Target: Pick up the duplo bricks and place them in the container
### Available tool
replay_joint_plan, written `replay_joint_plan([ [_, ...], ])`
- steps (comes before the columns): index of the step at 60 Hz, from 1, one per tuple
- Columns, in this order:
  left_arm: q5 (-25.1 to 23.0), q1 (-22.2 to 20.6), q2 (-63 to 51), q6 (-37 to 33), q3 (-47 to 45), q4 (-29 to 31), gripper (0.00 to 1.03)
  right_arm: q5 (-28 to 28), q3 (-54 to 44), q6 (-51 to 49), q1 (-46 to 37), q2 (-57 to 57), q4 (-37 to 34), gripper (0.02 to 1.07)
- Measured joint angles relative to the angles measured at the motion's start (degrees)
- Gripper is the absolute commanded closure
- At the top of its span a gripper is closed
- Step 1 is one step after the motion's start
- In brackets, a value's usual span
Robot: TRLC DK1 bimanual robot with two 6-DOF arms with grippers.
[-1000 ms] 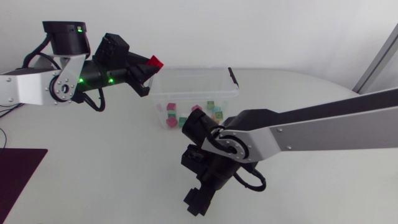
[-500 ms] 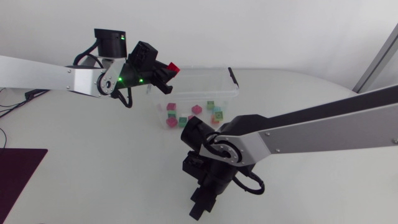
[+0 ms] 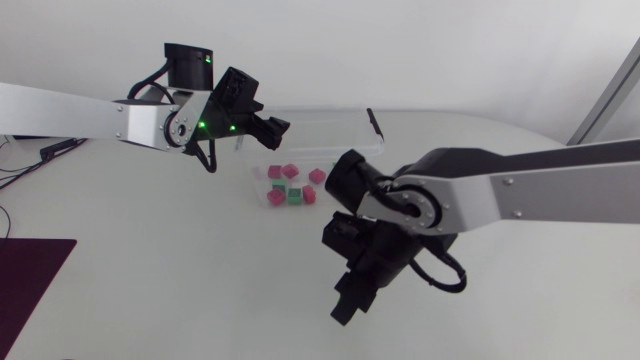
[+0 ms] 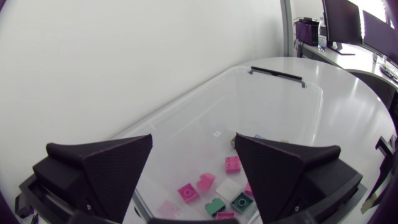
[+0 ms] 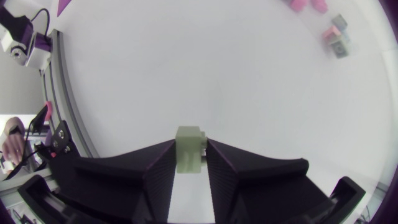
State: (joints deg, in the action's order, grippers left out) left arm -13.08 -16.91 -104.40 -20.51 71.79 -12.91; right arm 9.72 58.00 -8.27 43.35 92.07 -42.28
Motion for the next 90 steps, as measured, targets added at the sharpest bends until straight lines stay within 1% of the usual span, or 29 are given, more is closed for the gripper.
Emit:
replay_joint_plan([
  [9, 1.9, 1.1, 4.9, 0.0, -2.3, 0.2, 0.04, -0.6, 5.4, -1.4, -5.6, -3.0, -1.4, 0.82],
  [16, 3.3, 1.9, 9.8, 0.0, -6.0, 0.2, 0.04, -0.6, 10.7, -2.1, -9.6, -4.4, -1.4, 0.82],
  [25, 5.5, 3.6, 15.4, 0.8, -9.9, 0.4, 0.04, -1.1, 16.5, -2.4, -12.8, -4.9, -0.6, 0.82],
  [34, 7.5, 5.2, 20.4, 1.5, -13.4, 1.0, 0.04, -3.7, 19.8, -2.4, -13.5, -4.9, 6.0, 0.82],
  [40, 7.8, 5.7, 23.4, 2.3, -16.5, 1.0, 0.04, -4.3, 20.8, -2.3, -13.5, -4.5, 9.7, 0.82],
  [46, 9.2, 6.0, 26.7, 2.6, -19.5, 0.8, 0.04, -6.4, 21.7, -2.2, -13.5, -3.1, 14.4, 0.82],
  [56, 10.4, 6.9, 32.2, 2.8, -23.4, 0.3, 0.04, -7.9, 22.6, -2.2, -13.4, 1.7, 21.3, 0.82],
  [63, 10.6, 8.3, 34.9, 2.8, -26.3, -0.7, 0.04, -8.3, 23.1, -2.2, -13.3, 5.5, 25.1, 0.82],
  [70, 10.6, 9.6, 37.4, 2.8, -29.2, -1.4, 0.04, -10.3, 23.7, -2.3, -12.6, 8.8, 28.2, 0.8],
  [72, 10.6, 10.0, 38.4, 2.8, -30.1, -1.8, 0.04, -11.1, 24.2, -2.4, -12.3, 9.8, 29.1, 0.76],
  [75, 10.6, 10.5, 39.7, 2.8, -31.0, -2.1, 0.04, -12.0, 24.7, -2.5, -12.2, 11.3, 30.6, 0.59],
  [76, 10.6, 10.7, 40.2, 2.8, -31.3, -2.1, 0.04, -12.3, 25.0, -2.5, -12.1, 11.8, 30.8, 0.56],
  [78, 10.6, 11.1, 41.1, 2.8, -31.7, -2.4, 0.04, -13.0, 25.4, -2.5, -12.0, 12.6, 31.2, 0.44],
  [81, 10.6, 11.7, 42.6, 2.8, -32.4, -2.5, 0.04, -14.4, 26.1, -2.7, -11.9, 13.9, 32.0, 0.2],
  [83, 10.6, 12.2, 44.0, 2.8, -33.0, -2.6, 0.04, -15.0, 26.3, -2.9, -12.0, 14.5, 32.2, 0.08],
  [90, 10.6, 13.1, 48.4, 2.8, -35.4, -2.7, 0.04, -16.1, 26.4, -2.9, -12.0, 14.8, 32.7, 0.07],
])
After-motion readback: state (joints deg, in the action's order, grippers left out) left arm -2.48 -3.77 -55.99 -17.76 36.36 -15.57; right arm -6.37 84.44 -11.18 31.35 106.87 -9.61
